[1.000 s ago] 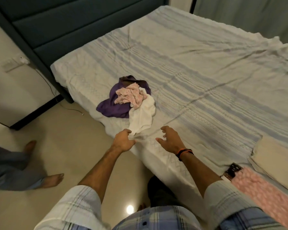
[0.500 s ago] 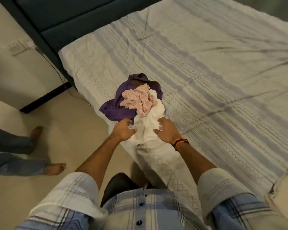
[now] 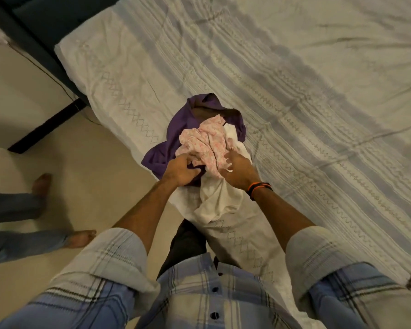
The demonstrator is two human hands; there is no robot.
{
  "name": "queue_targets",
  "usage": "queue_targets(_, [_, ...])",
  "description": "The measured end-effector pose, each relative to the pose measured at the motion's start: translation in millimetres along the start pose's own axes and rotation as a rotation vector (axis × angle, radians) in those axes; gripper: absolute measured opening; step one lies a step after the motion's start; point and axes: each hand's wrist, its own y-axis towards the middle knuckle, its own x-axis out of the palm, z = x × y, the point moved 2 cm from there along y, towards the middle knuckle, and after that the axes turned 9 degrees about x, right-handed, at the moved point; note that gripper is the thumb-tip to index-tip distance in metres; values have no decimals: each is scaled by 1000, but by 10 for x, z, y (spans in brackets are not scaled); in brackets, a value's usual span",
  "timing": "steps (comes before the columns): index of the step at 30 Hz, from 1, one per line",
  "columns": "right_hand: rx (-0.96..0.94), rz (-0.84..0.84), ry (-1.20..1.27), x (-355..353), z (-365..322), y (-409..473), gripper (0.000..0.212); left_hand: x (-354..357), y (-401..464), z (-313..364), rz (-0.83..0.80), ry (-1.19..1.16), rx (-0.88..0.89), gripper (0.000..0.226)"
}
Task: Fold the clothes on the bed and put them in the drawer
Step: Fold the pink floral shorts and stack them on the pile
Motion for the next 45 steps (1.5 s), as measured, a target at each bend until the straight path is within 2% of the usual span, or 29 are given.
queue_targets(6, [47,13,21,70,-253,424,50,-143,538,-69,-52,-55,18,39])
queue_targets(10, [126,-60,-3,285,-383,722,42,-158,891,-219,-107,-62,-14,39])
queue_targets(14, [161,-93,2,431,-467,840,44,-147,1022,-288,-93,-145,-31,34])
queue_targets(18, [184,-72,60,486,-519,851,55,-121,1044,-339,-85,-188,-50,30])
queue_targets(21, [163,-78,78,448,-539,814,33,-143,1025,-356,-78,-198,-48,35])
queue_targets(26, [129,-39,238,224,-620,672,28,-177,913,-311,-80,-205,-47,62])
queue_targets(29, [122,-36,361,53,-653,528,21,-206,782,-175,-34,-168,14,65])
queue_targets(31, [99,-33,462,-58,-686,435,25,-236,690,-54,2,-167,68,64])
queue_targets(33, [71,-27,556,-159,-697,304,17,-265,559,71,54,-166,118,61])
queue_targets(36, [56,-67,752,-252,-616,111,37,-306,341,267,154,-183,180,58])
queue_targets(37, [56,-76,792,-282,-591,50,38,-314,275,327,182,-195,200,60])
queue_targets(40, [-12,-78,888,-429,-572,-264,21,-317,54,478,220,-190,218,70])
queue_targets(42, [-73,-68,948,-524,-541,-448,21,-321,-84,561,225,-180,218,77])
queue_targets(45, [-128,-33,986,-653,-511,-648,25,-332,-251,676,235,-193,283,69])
